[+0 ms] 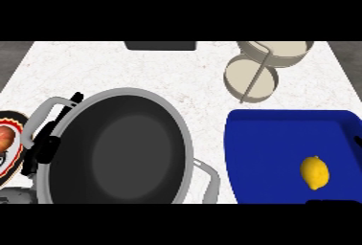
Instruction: Pick the lemon from the tray and place it in the tiered basket
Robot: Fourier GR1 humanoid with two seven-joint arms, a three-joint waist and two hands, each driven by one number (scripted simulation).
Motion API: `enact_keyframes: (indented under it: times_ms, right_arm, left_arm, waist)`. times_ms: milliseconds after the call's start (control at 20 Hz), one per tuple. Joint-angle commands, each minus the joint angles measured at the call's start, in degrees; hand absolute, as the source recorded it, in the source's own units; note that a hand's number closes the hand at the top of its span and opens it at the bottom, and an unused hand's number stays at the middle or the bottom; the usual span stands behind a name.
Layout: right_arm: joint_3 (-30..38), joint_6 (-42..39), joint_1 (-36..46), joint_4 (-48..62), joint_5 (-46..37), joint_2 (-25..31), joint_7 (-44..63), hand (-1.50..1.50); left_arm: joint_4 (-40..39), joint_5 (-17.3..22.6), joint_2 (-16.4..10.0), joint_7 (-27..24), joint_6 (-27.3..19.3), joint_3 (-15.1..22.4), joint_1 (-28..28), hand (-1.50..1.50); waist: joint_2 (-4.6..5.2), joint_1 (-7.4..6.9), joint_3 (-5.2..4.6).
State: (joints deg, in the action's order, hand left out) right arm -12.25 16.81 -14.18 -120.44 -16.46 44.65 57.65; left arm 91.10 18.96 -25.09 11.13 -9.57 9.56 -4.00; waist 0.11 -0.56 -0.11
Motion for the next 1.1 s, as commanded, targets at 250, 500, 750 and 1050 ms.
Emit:
enact_keyframes:
  times_ms: [250,500,750,1050]
  right_arm:
    - [-6.28,-0.40,6.75,11.57,-10.71,-11.44,5.59,-1.50]
    - [-1.93,-0.15,3.49,16.92,-11.42,-12.99,-2.06,-1.50]
    - [-1.73,1.80,5.94,26.97,-16.75,-16.68,-6.28,-1.50]
    - [1.50,-3.00,5.62,23.48,-19.31,-18.29,-4.65,-1.50]
  left_arm:
    - [-3.93,-0.28,1.06,-2.07,4.81,-3.45,-0.97,0.00]
    - [-3.01,-3.64,4.49,-2.33,3.37,-2.37,0.85,0.00]
    - [-3.75,-3.88,3.59,-2.80,6.09,-5.47,0.10,0.00]
    - [-1.22,-2.66,2.51,0.71,10.38,-10.77,0.71,0.00]
  waist:
    - [-0.07,0.46,0.09]
    - [-0.13,0.73,0.12]
    - [-0.08,0.59,0.13]
    - [-0.15,0.62,0.10]
